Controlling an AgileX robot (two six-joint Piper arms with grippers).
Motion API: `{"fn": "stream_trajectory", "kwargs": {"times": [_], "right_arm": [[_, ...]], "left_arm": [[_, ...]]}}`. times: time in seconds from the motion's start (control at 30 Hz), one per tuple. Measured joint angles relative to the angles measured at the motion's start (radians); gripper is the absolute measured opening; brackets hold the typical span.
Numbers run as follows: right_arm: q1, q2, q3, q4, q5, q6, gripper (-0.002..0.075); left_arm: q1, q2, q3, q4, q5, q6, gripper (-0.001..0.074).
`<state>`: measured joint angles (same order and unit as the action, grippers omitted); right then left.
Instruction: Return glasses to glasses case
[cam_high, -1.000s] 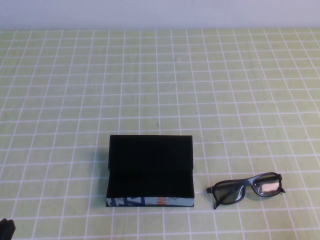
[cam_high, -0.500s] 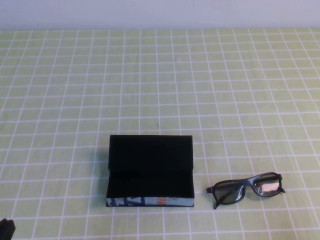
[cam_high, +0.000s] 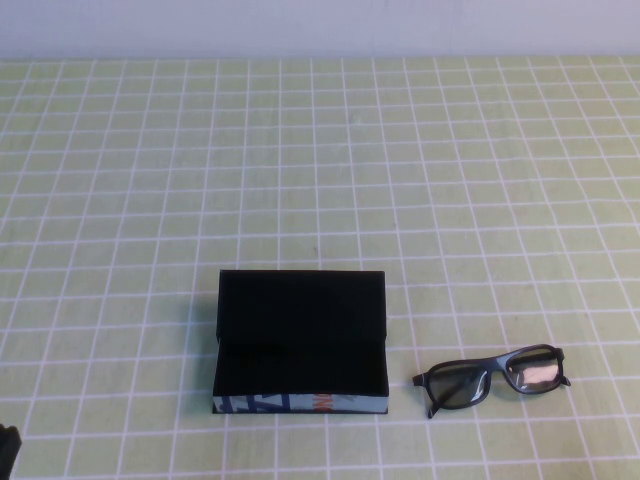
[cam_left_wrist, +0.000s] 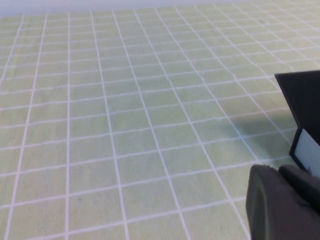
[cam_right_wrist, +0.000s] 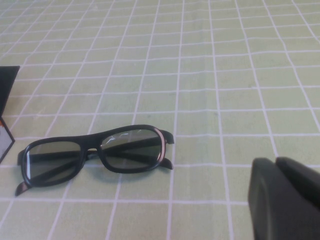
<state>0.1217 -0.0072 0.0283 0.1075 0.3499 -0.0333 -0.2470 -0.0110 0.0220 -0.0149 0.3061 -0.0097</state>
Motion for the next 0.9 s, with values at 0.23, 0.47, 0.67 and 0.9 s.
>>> {"fn": "stream_trajectory", "kwargs": {"times": [0.23, 0.47, 0.67, 0.9], "right_arm": [[0.0, 0.0, 0.0, 0.0, -0.036, 0.0, -0.0018], [0.0, 0.0, 0.0, 0.002, -0.281, 0.0, -0.0018], [0.0, 0.0, 0.0, 0.006, -0.505, 0.0, -0.0018], [0.0, 0.0, 0.0, 0.008, -0.548, 0.0, -0.0018]], "left_arm": [[0.0, 0.0, 0.0, 0.002, -0.129, 0.001, -0.0003], [0.0, 0.0, 0.0, 0.002, -0.391, -0.005, -0.0003], [0.0, 0.0, 0.0, 0.002, -0.53, -0.037, -0.0003], [0.0, 0.0, 0.0, 0.002, -0.545, -0.039, -0.0003]]}}
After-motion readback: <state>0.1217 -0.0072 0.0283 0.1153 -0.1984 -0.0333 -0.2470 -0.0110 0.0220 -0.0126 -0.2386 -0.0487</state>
